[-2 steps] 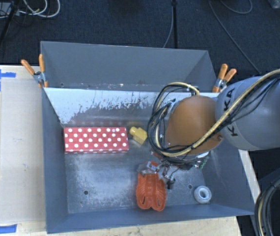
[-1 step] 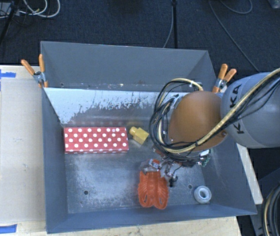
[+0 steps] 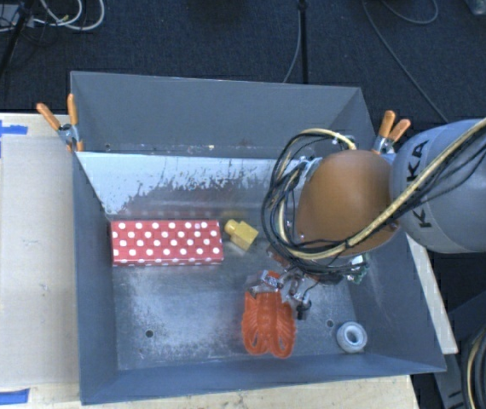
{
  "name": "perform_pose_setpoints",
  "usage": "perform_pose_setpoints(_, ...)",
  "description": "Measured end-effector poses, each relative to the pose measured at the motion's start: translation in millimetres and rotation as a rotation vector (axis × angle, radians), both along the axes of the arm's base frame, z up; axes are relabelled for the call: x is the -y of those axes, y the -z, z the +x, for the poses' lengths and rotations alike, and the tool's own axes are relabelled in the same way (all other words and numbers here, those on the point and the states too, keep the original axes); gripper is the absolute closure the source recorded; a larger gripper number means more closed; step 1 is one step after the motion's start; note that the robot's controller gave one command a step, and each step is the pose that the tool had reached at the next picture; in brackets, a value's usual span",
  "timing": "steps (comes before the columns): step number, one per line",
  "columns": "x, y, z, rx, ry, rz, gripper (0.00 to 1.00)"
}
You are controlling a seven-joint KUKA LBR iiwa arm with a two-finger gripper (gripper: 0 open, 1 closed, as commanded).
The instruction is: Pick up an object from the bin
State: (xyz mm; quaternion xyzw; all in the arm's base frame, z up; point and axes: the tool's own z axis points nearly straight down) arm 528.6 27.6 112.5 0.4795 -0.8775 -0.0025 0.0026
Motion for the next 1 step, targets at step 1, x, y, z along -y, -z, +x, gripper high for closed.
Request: perform_pose_setpoints(1,-0.1,-19.6,-0.7,-0.002,0.001,0.0,1.0)
